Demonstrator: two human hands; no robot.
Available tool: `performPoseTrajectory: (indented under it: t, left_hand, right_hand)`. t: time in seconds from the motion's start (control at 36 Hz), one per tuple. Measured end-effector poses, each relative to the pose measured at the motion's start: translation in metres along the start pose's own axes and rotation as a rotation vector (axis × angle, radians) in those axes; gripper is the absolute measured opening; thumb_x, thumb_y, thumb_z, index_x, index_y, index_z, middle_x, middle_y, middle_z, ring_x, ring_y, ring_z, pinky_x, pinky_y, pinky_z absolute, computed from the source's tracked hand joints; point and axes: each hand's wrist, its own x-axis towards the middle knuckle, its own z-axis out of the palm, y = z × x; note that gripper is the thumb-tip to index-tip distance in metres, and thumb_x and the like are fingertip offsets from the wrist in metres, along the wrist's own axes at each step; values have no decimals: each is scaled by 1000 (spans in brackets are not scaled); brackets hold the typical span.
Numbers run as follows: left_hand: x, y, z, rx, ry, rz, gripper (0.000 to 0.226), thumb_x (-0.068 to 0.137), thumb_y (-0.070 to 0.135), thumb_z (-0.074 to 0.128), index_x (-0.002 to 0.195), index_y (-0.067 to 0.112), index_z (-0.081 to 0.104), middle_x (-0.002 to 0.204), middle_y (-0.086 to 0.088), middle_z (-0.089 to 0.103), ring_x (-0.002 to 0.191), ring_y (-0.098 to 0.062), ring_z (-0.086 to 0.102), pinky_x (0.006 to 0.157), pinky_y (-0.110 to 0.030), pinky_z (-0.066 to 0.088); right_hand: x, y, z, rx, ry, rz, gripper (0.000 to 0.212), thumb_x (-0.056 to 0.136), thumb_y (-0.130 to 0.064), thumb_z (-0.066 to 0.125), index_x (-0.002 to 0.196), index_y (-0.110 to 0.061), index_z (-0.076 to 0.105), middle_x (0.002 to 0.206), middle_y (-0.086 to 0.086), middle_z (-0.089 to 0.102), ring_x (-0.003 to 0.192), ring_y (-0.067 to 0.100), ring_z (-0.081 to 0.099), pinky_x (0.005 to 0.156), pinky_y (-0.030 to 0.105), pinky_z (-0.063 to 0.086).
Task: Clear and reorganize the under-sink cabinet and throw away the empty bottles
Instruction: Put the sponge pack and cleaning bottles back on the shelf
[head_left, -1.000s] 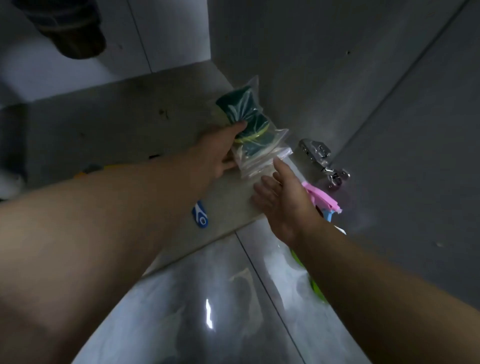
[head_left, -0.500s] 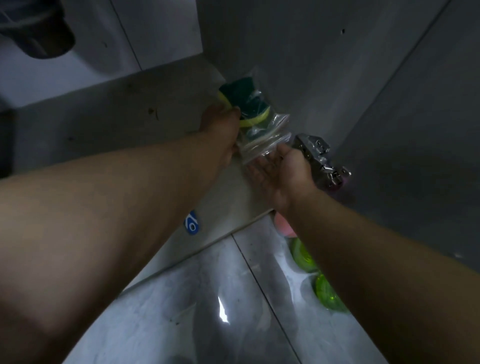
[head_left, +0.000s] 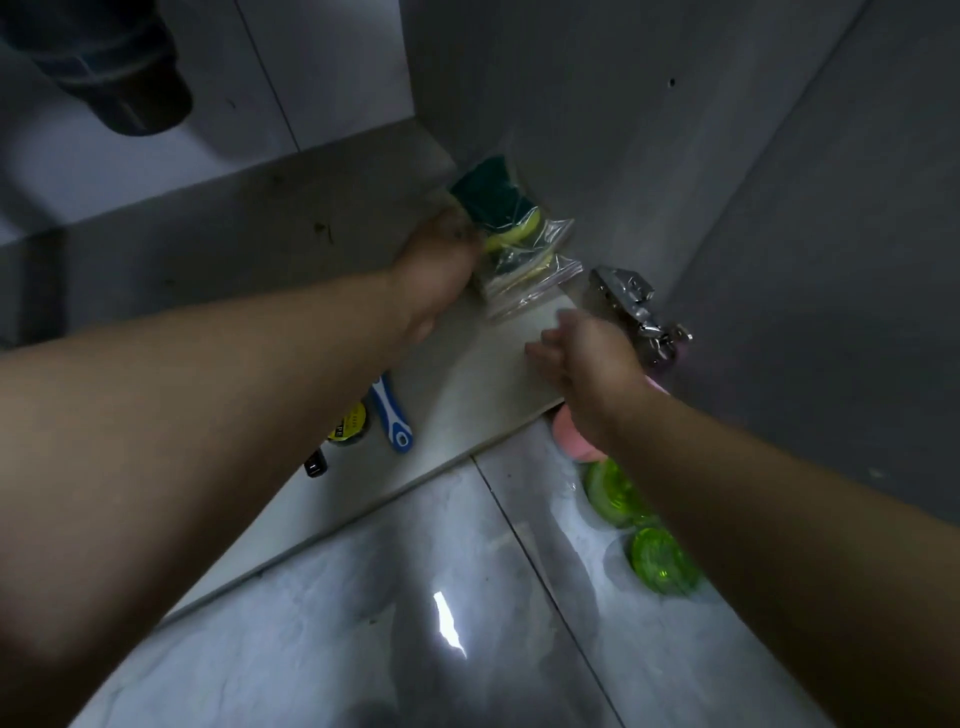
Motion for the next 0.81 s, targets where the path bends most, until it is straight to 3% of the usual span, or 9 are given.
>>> performPoseTrajectory:
  t: [0.06,0.11,0.17,0.25,0.33,0.47,0.61,0.75,0.81]
  left_hand:
    - [-17,-8,-5,134,-40,175,32,102,9,53,134,11,54,112,3,63,98,-13,60,80,-10,49]
    - [-39,-16,-11,284,-114,264,41,101,8,57,141,4,50,122,5,60,104,-10,54,76,4,38]
    - [-59,-21,-20,415,-205,243,44,101,17,59,143,10,50,133,-5,60,107,-9,52,76,2,35]
    - [-89,-26,-33,476,-311,192,38,100,27,61,137,18,59,136,-5,60,114,-13,58,83,-11,39]
    - [-115,-29,-43,510,-377,180,30,98,28,63,127,20,64,131,1,60,119,-11,59,85,-15,41]
    - [-140,-42,-54,510,-392,166,23,96,25,67,118,28,68,124,2,61,111,-11,60,95,-24,48]
    - [-147,-55,-47,368,-335,143,32,89,19,74,119,28,65,120,-1,63,111,-15,62,99,-27,50]
    - [-145,-57,-25,152,-277,60,72,77,24,86,139,28,50,126,-5,59,112,-16,62,99,-27,51]
    - [-144,-55,-19,132,-307,73,96,72,29,90,151,31,36,135,0,52,123,-12,55,102,-24,45]
  right_hand:
    - [-15,7,-7,-373,-42,-118,38,96,-15,51,124,11,54,83,9,55,70,20,56,59,22,49]
    - [-31,11,-21,-1016,-52,-447,32,90,-16,54,118,-10,67,94,7,64,86,23,64,77,28,53]
    - [-46,7,-32,-1384,33,-663,30,84,-19,57,111,-21,70,111,9,61,107,29,59,93,36,51]
    - [-60,0,-46,-1663,234,-689,43,82,-24,59,123,-15,57,123,14,51,118,36,47,92,43,46]
    - [-66,-1,-50,-1920,267,-559,49,84,-20,56,132,-13,45,129,17,47,120,36,47,92,43,44]
    - [-67,-8,-52,-1746,158,-557,33,90,-14,60,121,-14,50,120,15,57,106,39,62,80,41,48]
    - [-80,-30,-51,-1587,128,-670,20,93,-34,58,102,-16,61,106,16,66,96,40,63,74,36,46]
    - [-106,-70,-37,-1454,-15,-808,15,82,-23,64,96,-27,70,83,-8,68,77,13,63,62,23,43]
    - [-118,-85,-25,-1358,-74,-842,20,81,-19,65,97,-29,73,80,-15,69,74,-1,62,61,7,42]
